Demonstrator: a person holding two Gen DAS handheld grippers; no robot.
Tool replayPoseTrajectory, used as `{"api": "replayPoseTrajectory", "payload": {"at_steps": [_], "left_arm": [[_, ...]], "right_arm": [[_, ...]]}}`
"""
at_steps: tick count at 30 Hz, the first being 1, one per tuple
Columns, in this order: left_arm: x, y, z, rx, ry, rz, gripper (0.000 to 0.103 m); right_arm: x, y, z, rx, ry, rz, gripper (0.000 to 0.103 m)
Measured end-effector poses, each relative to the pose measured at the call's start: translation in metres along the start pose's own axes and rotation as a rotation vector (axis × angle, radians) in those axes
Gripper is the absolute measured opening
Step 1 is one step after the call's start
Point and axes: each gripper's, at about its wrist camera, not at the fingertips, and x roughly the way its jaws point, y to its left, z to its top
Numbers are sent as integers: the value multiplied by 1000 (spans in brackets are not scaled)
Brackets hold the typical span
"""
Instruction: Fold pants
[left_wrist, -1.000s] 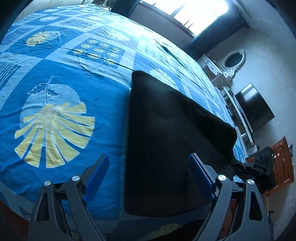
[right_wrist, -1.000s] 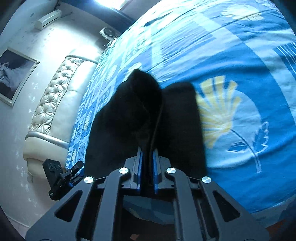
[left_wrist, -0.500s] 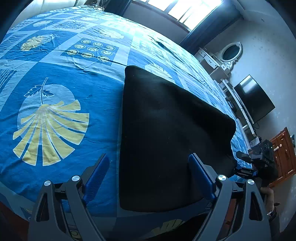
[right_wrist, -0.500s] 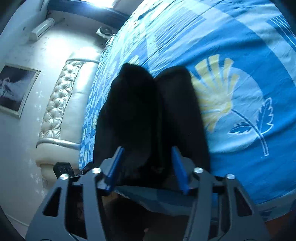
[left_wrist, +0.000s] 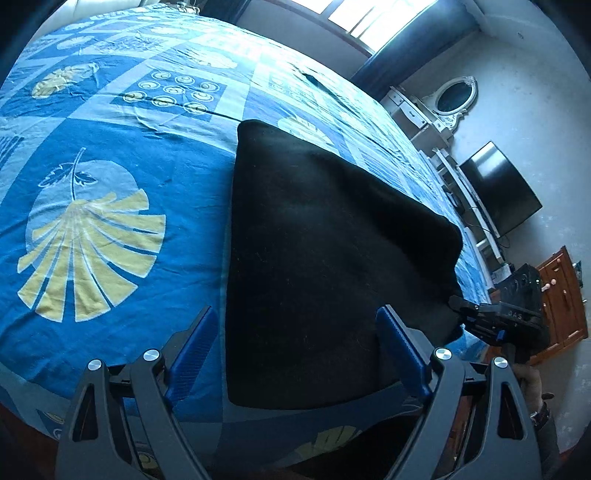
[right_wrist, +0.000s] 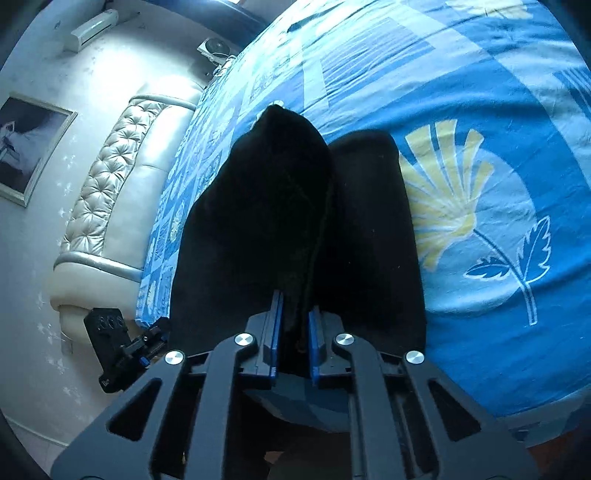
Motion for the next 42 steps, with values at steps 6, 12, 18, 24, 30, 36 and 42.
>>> {"api": "replayPoseTrajectory", "payload": {"at_steps": [6, 12, 18, 24, 30, 36, 42], "left_arm": [[0, 10, 0, -72, 25, -83, 86], [0, 14, 0, -75, 58, -118, 86], [12, 11, -6, -48, 128, -119, 86], [16, 11, -7, -59, 141, -128, 86], [18, 10, -6, -62, 140, -133, 86], [19, 9, -6, -66, 141, -138, 86], [16, 16, -8, -70, 143, -148, 86]], "right_arm": [[-6, -5, 1, -8, -14, -23, 11], [-16, -12, 2, -9, -22, -48, 9], [-22, -19, 4, 0, -27, -89, 3], [-32, -31, 4, 29, -30, -67, 8], [-15, -29, 9, 76, 42, 37, 64], [-1, -27, 13, 105, 75, 111, 64], [-13, -50, 14, 245, 92, 257, 78]]}}
